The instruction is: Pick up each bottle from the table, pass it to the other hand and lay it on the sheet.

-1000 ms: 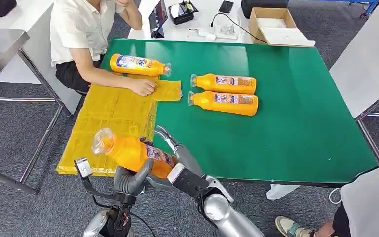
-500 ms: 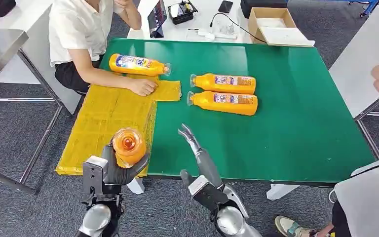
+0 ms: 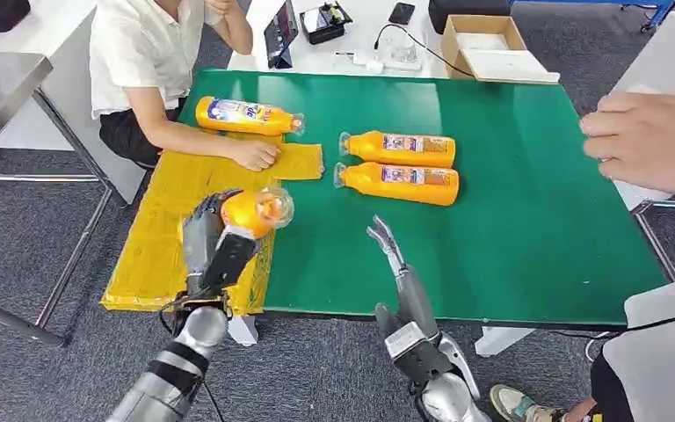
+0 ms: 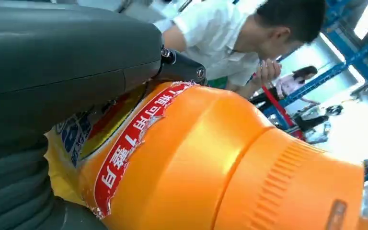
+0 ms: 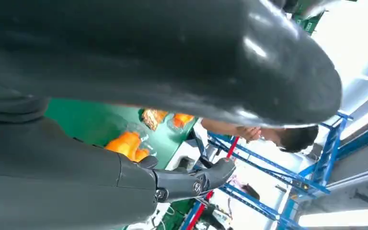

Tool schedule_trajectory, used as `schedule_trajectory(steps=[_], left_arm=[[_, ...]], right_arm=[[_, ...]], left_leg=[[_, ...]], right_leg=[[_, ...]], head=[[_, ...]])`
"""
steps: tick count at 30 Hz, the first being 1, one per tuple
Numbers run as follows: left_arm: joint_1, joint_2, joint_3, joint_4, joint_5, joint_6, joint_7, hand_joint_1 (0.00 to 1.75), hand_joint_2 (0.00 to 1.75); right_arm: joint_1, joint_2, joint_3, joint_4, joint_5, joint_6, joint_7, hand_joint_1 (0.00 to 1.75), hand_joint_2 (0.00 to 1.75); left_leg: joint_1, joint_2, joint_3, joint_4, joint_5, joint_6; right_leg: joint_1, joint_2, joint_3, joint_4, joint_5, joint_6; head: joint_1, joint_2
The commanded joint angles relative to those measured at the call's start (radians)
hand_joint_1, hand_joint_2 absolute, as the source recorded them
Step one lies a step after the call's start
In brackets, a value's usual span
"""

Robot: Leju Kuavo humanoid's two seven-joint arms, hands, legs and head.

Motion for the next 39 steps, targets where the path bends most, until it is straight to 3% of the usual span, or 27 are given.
schedule_trajectory(steps=[1, 9, 10, 16, 19, 20, 21, 22, 24, 25, 27, 28, 29, 33, 36, 37, 39], left_arm=[[-0.266, 0.031, -0.129, 0.47, -0.248, -0.048, 0.197, 1.75, 1.75], [-0.269, 0.034, -0.126, 0.476, -0.25, -0.051, 0.196, 1.75, 1.75], [-0.297, 0.034, -0.146, 0.527, -0.307, -0.113, 0.271, 1.75, 1.75], [-0.382, 0.037, -0.16, 0.689, -0.382, -0.432, 0.4, 1.75, 1.75], [-0.386, 0.046, -0.159, 0.699, -0.401, -0.446, 0.455, 1.75, 1.75], [-0.383, 0.048, -0.147, 0.701, -0.398, -0.448, 0.461, 1.68, 1.75], [-0.382, 0.05, -0.144, 0.701, -0.397, -0.448, 0.463, 1.13, 1.75], [-0.381, 0.054, -0.146, 0.705, -0.405, -0.456, 0.473, 0.82, 1.75], [-0.382, 0.058, -0.151, 0.707, -0.418, -0.466, 0.491, 0.59, 1.75], [-0.382, 0.059, -0.151, 0.708, -0.421, -0.47, 0.495, 0.35, 1.75], [-0.382, 0.059, -0.151, 0.708, -0.421, -0.47, 0.495, 0.35, 1.75], [-0.381, 0.057, -0.14, 0.708, -0.411, -0.485, 0.489, 0.07, 1.75], [-0.377, 0.055, -0.122, 0.704, -0.396, -0.506, 0.466, 0.0, 1.75], [-0.346, 0.025, 0.108, 0.669, -0.12, -0.622, 0.209, 0.0, 1.75], [-0.336, 0.013, 0.152, 0.636, -0.022, -0.664, 0.097, 0.0, 1.75], [-0.33, 0.01, 0.162, 0.616, 0.028, -0.692, 0.048, 0.0, 0.0], [-0.321, 0.007, 0.144, 0.578, 0.06, -0.68, 0.005, 0.0, 0.0]], right_arm=[[-0.088, 0.0, -0.004, 0.094, -0.002, 0.032, 0.0, 0.0, 0.0], [-0.086, -0.001, -0.003, 0.098, -0.002, 0.032, 0.0, 0.0, 0.0], [-0.092, 0.001, 0.0, 0.105, -0.009, 0.047, -0.002, 0.0, 0.0], [-0.126, 0.03, 0.004, 0.17, -0.03, 0.075, -0.008, 0.0, 0.0], [-0.141, 0.041, 0.005, 0.201, -0.035, 0.075, -0.009, 0.0, 0.0], [-0.142, 0.044, 0.005, 0.208, -0.038, 0.073, -0.009, 0.0, 0.0], [-0.141, 0.045, 0.004, 0.211, -0.039, 0.071, -0.009, 0.0, 0.0], [-0.138, 0.045, 0.002, 0.22, -0.038, 0.066, -0.009, 0.0, 0.0], [-0.136, 0.047, -0.001, 0.229, -0.038, 0.06, -0.01, 0.0, 0.0], [-0.136, 0.048, -0.001, 0.233, -0.037, 0.059, -0.011, 0.0, 0.0], [-0.136, 0.048, -0.001, 0.233, -0.037, 0.059, -0.011, 0.0, 0.0], [-0.137, 0.051, 0.0, 0.238, -0.037, 0.056, -0.012, 0.0, 0.0], [-0.137, 0.052, 0.0, 0.241, -0.037, 0.055, -0.013, 0.0, 0.0], [-0.135, 0.06, 0.001, 0.27, -0.052, 0.052, -0.017, 0.0, 0.0], [-0.14, 0.057, 0.012, 0.294, -0.069, 0.049, -0.021, 0.0, 0.0], [-0.142, 0.052, 0.018, 0.297, -0.074, 0.044, -0.028, 0.0, 0.0], [-0.143, 0.047, 0.023, 0.292, -0.076, 0.039, -0.03, 0.0, 0.0]], left_leg=[[0.0, -0.001, 0.002, -0.001, 0.001, -0.001], [0.0, 0.001, 0.0, 0.0, 0.0, -0.001], [0.0, 0.001, 0.001, -0.001, 0.0, -0.001], [0.0, 0.002, 0.0, 0.0, 0.0, -0.002], [0.0, 0.004, 0.002, -0.001, 0.001, -0.002], [0.0, 0.004, 0.0, -0.001, 0.001, -0.001], [0.0, 0.006, 0.003, -0.002, 0.001, -0.001], [-0.001, 0.006, 0.003, -0.002, 0.001, -0.001], [-0.001, 0.003, 0.001, -0.001, 0.001, 0.0], [-0.001, 0.003, 0.002, -0.001, 0.001, 0.0], [-0.001, 0.003, 0.002, -0.001, 0.001, -0.001], [-0.001, 0.004, 0.003, -0.001, 0.001, -0.001], [-0.001, 0.004, 0.002, -0.001, 0.001, -0.001], [-0.001, 0.003, 0.001, -0.001, 0.003, -0.003], [-0.001, 0.001, 0.001, -0.001, 0.004, -0.003], [-0.001, 0.001, 0.003, -0.002, 0.004, -0.003], [-0.001, 0.0, 0.001, -0.001, 0.004, -0.003]], right_leg=[[0.0, -0.001, 0.001, 0.0, 0.0, -0.002], [0.0, 0.0, 0.0, 0.0, 0.0, -0.001], [0.0, 0.001, 0.001, 0.001, -0.001, -0.002], [0.0, 0.002, 0.0, 0.002, 0.0, -0.003], [0.0, 0.003, 0.0, 0.001, 0.0, -0.003], [0.0, 0.004, 0.0, 0.001, 0.001, -0.002], [0.0, 0.005, 0.001, 0.0, 0.001, -0.002], [0.0, 0.005, 0.001, 0.002, 0.001, -0.002], [0.0, 0.003, -0.001, 0.003, 0.0, -0.001], [0.0, 0.002, 0.0, 0.003, 0.0, -0.001], [0.0, 0.002, -0.001, 0.004, 0.0, -0.001], [-0.001, 0.004, -0.001, 0.005, 0.0, -0.002], [-0.001, 0.004, -0.002, 0.006, 0.0, -0.002], [0.0, 0.003, -0.002, 0.005, 0.0, -0.002], [-0.001, 0.001, -0.001, 0.005, 0.0, -0.001], [-0.001, 0.001, 0.0, 0.005, 0.0, -0.002], [-0.001, 0.001, -0.001, 0.006, 0.0, -0.001]], head=[[0.0, 0.0], [0.0, 0.0], [0.0, 0.0], [0.0, 0.0], [0.0, 0.0], [0.0, 0.0], [0.0, 0.0], [0.0, 0.0], [0.0, 0.0], [0.0, 0.0], [0.0, 0.0], [0.0, 0.0], [-0.002, 0.0], [0.0, 0.0], [0.0, 0.0], [0.0, 0.0], [0.0, 0.0]])
